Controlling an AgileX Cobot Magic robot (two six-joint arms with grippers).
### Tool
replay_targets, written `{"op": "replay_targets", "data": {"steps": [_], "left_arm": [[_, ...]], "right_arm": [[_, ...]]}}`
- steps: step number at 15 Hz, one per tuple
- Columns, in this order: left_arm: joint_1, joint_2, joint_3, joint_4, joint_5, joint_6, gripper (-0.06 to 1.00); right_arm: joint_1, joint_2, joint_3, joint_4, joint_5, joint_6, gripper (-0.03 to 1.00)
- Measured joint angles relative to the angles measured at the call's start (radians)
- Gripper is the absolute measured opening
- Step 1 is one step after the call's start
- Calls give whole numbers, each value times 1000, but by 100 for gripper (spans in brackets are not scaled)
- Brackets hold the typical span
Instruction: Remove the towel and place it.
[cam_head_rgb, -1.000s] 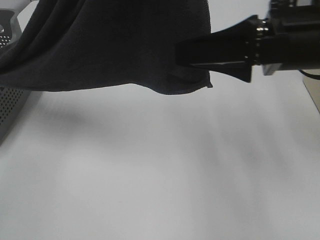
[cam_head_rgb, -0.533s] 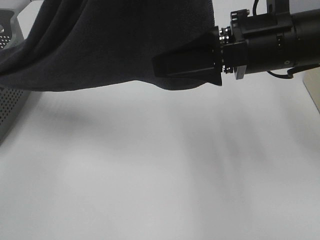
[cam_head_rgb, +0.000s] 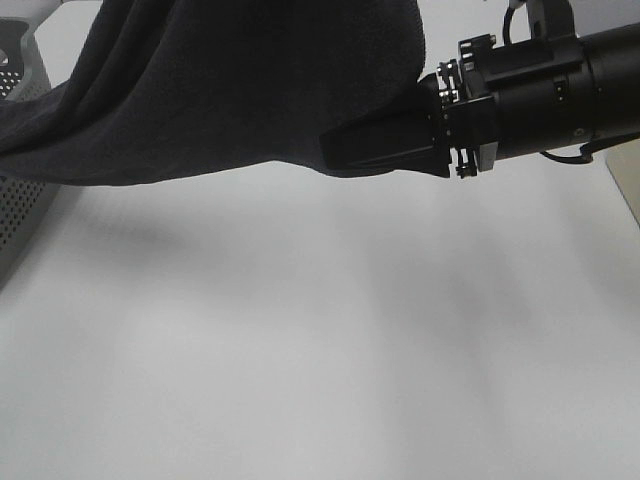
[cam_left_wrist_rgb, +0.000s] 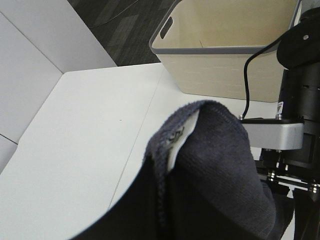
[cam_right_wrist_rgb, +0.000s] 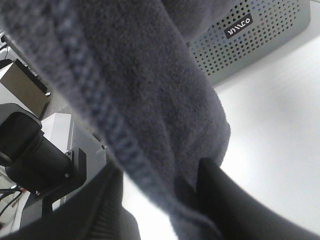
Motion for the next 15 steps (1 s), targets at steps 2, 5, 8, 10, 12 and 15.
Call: {"op": "replay_targets", "data": {"steps": [2, 5, 8, 10, 12, 15], "left_arm": [[0, 0, 0, 0, 4, 0, 0], [0, 0, 0, 1, 4, 0, 0], [0, 0, 0, 15, 5, 0, 0], [0, 0, 0, 41, 5, 0, 0], [0, 0, 0, 62, 5, 0, 0], [0, 0, 0, 96, -4, 32, 0]], "right_arm": [[0, 0, 0, 23, 0, 3, 38], [0, 0, 0, 20, 1, 6, 14], [0, 0, 0, 8, 2, 17, 2], [0, 0, 0, 8, 2, 40, 2], [0, 0, -7, 7, 1, 95, 2], [0, -21, -100, -104, -17, 328, 2]]}}
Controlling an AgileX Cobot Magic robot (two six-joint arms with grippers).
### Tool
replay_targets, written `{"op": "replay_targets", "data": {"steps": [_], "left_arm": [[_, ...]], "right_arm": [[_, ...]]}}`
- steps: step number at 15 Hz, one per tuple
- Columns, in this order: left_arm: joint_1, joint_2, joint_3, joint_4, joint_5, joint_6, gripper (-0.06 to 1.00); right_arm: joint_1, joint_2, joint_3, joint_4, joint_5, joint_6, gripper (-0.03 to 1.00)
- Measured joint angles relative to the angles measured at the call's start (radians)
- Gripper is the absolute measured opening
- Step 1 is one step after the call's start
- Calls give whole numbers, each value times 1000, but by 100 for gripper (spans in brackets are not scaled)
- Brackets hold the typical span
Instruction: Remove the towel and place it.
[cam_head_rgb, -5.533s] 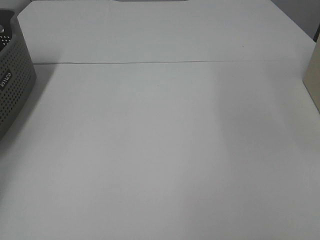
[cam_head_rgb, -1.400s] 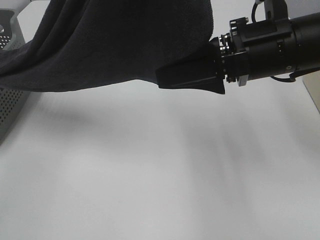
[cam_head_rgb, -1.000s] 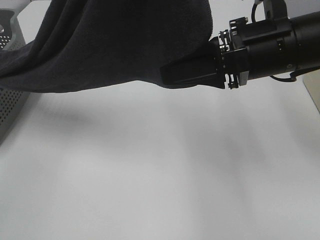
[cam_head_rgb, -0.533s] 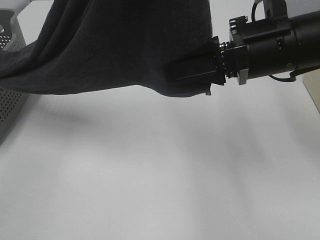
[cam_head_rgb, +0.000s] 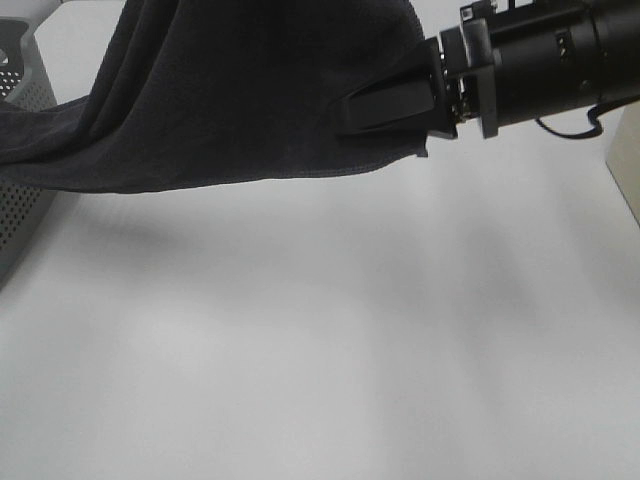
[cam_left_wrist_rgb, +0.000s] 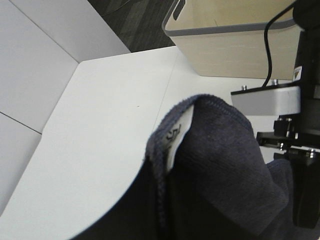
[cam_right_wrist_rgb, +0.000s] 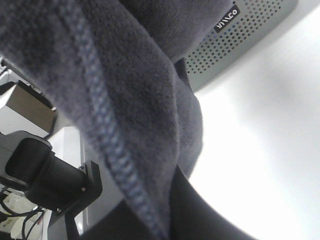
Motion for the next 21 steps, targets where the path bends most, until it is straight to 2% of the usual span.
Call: {"op": "replay_targets", "data": {"steps": [3, 5, 6, 8, 10, 14, 17, 18, 21], "left_arm": [[0, 0, 0, 19, -51, 19, 0], [0, 0, 0, 19, -174, 17, 0], [0, 0, 0, 18, -226, 14, 0], [0, 2, 0, 20, -312, 14, 0], [0, 19, 0, 58, -399, 14, 0], [0, 62, 0, 224, -538, 14, 0], [0, 72, 0, 257, -625, 14, 0], [0, 82, 0, 261, -670, 14, 0], [0, 121, 0, 269, -680, 14, 0]], "right_arm": [[0, -58, -190, -291, -11, 356, 2], [0, -70, -438, -605, 66, 685, 2], [2, -68, -530, -697, 88, 764, 2], [2, -48, -668, -821, 122, 844, 2], [2, -8, -841, -931, 147, 894, 2], [3, 73, -1089, -1042, 129, 901, 2], [3, 89, -1140, -1137, 63, 893, 2], [3, 92, -1145, -1241, 58, 890, 2], [3, 96, -1145, -1349, 62, 888, 2]]}}
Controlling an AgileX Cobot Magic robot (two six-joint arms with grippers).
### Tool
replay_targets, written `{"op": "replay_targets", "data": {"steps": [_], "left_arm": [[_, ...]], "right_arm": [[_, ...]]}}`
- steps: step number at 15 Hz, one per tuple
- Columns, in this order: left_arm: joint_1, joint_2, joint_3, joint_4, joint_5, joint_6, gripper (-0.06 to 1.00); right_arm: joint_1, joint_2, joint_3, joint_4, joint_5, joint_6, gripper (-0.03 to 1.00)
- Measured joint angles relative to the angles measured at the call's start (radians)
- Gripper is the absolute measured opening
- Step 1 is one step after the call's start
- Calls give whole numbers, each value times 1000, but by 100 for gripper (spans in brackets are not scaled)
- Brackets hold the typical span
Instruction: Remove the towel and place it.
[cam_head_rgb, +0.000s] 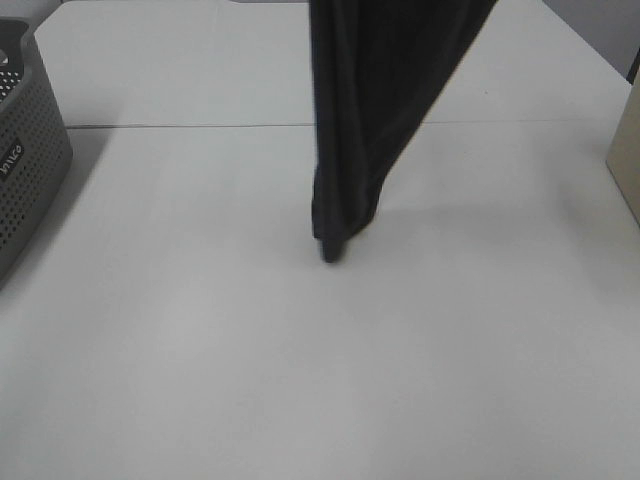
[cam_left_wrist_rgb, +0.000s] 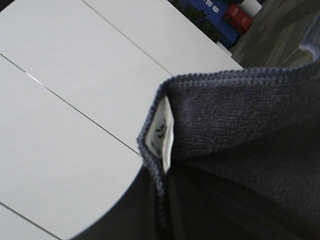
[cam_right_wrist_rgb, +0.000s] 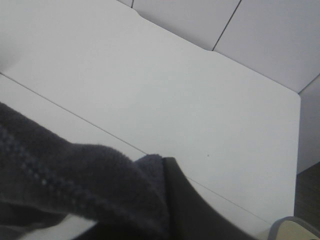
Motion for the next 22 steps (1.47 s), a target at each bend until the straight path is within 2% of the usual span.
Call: {"op": "replay_targets", "data": {"steps": [3, 7, 10, 14, 16, 19, 20, 22], "left_arm": [[18, 22, 1, 7, -5, -12, 0], [147, 37, 1, 7, -59, -139, 0], [202, 123, 1, 7, -223, -156, 0], [250, 265, 1, 7, -609, -159, 0], [265, 312, -14, 8, -706, -175, 0], [285, 411, -192, 29, -703, -234, 0], [291, 456, -305, 49, -636, -248, 0], [300, 514, -423, 87, -555, -252, 0]], "right_arm": [[0, 23, 0, -40, -53, -3, 2], [0, 83, 0, -21, -190, -16, 2], [3, 141, 0, 2, -360, -33, 2], [3, 228, 0, -17, -651, -48, 2], [3, 255, 0, -21, -757, -49, 2], [3, 278, 0, -26, -900, -69, 2], [3, 287, 0, -28, -911, -80, 2], [2, 306, 0, -28, -914, -100, 2]]}}
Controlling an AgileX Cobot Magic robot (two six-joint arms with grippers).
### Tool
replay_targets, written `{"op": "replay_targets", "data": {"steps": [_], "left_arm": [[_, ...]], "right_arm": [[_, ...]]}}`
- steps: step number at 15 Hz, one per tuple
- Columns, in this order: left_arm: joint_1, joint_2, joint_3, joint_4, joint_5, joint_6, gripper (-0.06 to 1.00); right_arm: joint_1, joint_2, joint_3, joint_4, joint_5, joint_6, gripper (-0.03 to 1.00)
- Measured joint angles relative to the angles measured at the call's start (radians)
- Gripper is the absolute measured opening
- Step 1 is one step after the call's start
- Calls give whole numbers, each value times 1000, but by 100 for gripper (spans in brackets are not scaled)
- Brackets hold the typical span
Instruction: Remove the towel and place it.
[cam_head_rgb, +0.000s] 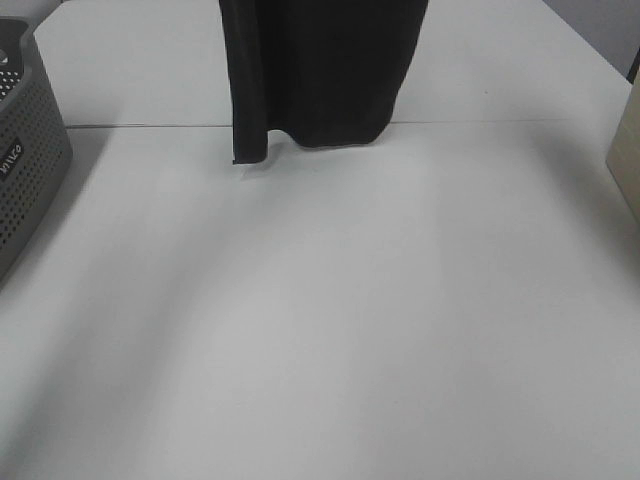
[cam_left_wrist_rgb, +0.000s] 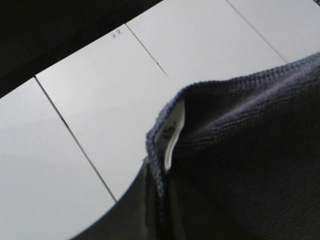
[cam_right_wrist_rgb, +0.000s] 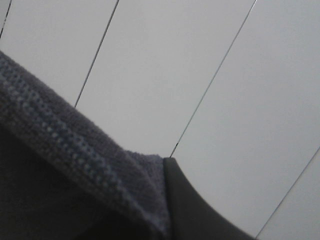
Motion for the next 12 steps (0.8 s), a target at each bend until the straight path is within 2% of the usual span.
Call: {"op": "replay_targets", "data": {"steps": [4, 12], "left_arm": [[8, 34, -16, 29, 93, -2, 0], [38, 36, -17, 48, 114, -9, 0]], "right_arm": [[-2, 11, 0, -8, 4, 0, 2], [-28, 11, 0, -25, 24, 0, 2]]}}
